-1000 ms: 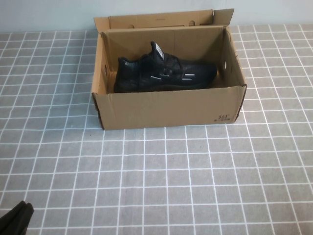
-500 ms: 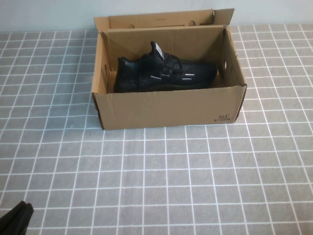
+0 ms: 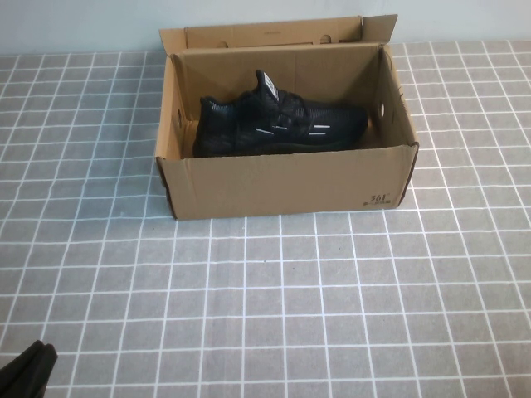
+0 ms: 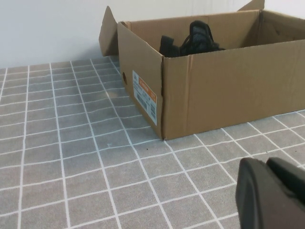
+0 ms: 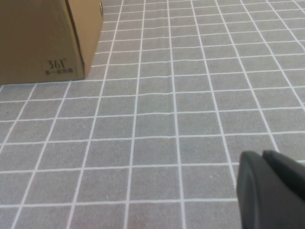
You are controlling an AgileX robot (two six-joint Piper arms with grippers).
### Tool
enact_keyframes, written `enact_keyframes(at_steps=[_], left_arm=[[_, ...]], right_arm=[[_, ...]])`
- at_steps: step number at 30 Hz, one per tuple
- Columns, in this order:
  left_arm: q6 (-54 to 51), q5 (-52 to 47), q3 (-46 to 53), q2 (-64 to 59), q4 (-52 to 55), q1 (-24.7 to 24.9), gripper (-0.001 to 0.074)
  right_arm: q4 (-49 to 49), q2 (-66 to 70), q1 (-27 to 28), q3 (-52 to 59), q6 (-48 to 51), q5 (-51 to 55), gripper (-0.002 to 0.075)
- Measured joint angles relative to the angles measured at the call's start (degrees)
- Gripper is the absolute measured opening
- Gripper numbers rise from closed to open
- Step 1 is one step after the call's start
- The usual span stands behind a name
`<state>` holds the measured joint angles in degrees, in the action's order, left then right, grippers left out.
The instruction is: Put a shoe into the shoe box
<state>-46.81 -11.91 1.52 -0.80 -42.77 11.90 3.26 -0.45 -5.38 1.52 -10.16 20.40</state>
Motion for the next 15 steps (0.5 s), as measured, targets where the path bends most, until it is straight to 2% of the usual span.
enact_keyframes(at_steps=[4,8,10,15], left_arm=[[2.98,0.73,0.00,0.00,6.27,0.00,-0.0001],[22.84,5.21,0.00,0.00,26.25,-0.91,-0.0001],[31.24,6.68,0.00,0.00,32.86,-2.27,-0.0001],[36.99,2.95,0.00,1.22,37.28,-3.14,-0.0001]], right_arm=[[0.00,0.00,0.00,0.00,0.00,-0.10,-0.0016],[0.00,0.00,0.00,0.00,0.00,-0.29,-0.0016],[0.00,0.00,0.00,0.00,0.00,-0.34,-0.0016],[0.00,0.00,0.00,0.00,0.00,-0.43,-0.0016]])
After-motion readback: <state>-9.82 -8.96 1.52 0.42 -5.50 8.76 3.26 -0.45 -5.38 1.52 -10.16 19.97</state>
